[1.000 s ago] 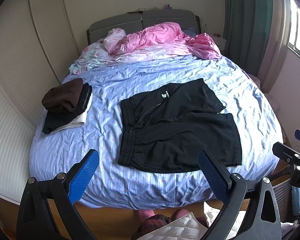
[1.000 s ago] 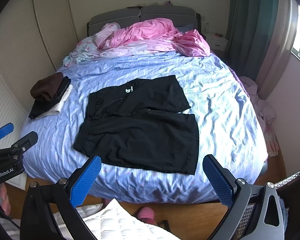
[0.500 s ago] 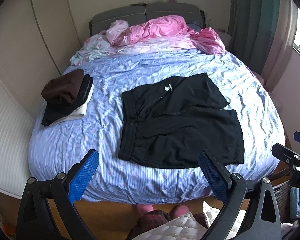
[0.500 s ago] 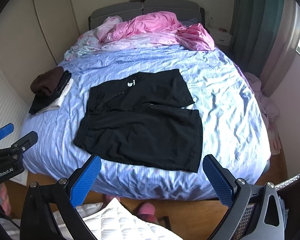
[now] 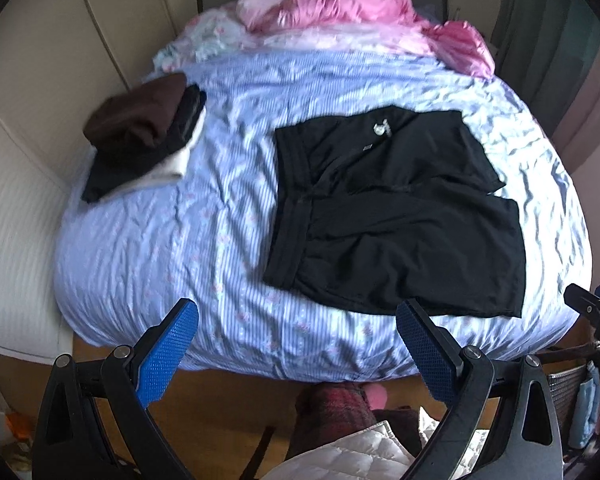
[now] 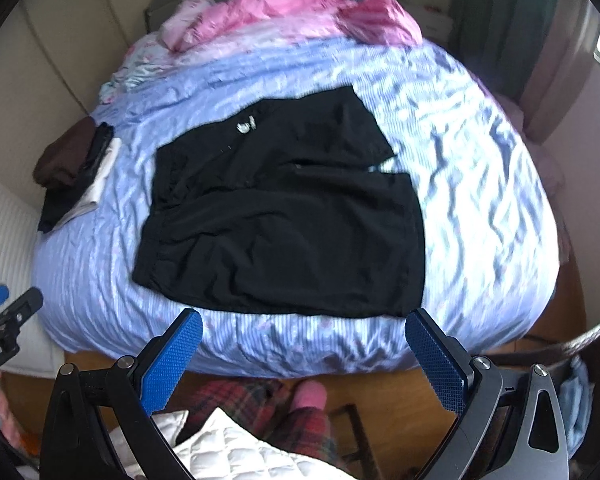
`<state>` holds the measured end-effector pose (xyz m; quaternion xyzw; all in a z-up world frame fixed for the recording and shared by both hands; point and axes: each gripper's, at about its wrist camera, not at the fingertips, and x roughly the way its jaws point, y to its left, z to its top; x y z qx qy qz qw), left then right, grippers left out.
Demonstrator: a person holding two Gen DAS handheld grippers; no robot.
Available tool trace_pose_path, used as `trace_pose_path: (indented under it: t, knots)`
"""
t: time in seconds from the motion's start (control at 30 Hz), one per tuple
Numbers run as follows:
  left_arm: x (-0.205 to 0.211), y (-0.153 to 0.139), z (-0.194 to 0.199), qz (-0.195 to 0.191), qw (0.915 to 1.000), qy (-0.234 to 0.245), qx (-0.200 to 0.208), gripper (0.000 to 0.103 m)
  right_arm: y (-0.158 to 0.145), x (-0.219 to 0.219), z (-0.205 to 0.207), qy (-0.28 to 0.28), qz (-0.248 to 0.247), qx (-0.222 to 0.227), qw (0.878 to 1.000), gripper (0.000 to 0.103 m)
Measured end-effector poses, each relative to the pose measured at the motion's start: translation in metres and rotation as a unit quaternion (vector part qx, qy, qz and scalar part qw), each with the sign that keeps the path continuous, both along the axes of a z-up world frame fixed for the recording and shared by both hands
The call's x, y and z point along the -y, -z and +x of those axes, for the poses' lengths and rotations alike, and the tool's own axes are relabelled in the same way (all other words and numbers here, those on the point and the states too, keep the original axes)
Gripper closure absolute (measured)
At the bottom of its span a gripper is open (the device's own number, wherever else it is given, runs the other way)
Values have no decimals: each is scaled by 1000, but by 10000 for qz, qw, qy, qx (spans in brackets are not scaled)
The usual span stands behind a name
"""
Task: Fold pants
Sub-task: 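Lower both grippers onto the black shorts' waistband edge and close them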
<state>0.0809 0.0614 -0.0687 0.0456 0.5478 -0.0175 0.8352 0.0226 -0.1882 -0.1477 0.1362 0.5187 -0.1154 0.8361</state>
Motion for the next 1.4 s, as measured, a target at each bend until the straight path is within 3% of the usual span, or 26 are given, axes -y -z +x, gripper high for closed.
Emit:
trace_pose_path:
  t: [0.3, 0.53, 0.6, 0.9, 1.0, 1.1, 1.27, 1.4]
  knots:
    - [-16, 74, 64, -493, 9939, -21, -984, 3, 65, 14, 39, 1027, 433, -632, 9918, 0]
    - [-24, 142, 91, -1212, 9723, -739, -1854, 5, 122, 20, 52, 1239, 635, -730, 9876, 0]
    - [-22, 159, 97, -1338, 9669, -941, -1956, 5, 137, 26, 54, 1304, 720, -860, 9851, 0]
    - [0, 228, 104, -1207, 9539, -1296, -2424, 10, 211, 65, 76, 1699, 937, -1339, 9718, 1]
    - [5, 240, 106, -1128, 9549, -1328, -2403, 10, 232, 75, 76, 1895, 1199, -1478, 9633, 1]
    - [12, 255, 111, -970, 9554, -1421, -2399, 11, 248, 81, 75, 2026, 1340, -1563, 9574, 1]
    - [21, 279, 118, -1141, 9448, -1794, -2494, 14, 273, 82, 80, 2180, 1617, -1684, 9476, 1]
    - [28, 292, 122, -1116, 9436, -1913, -2462, 13, 280, 89, 89, 2187, 1682, -1654, 9469, 1]
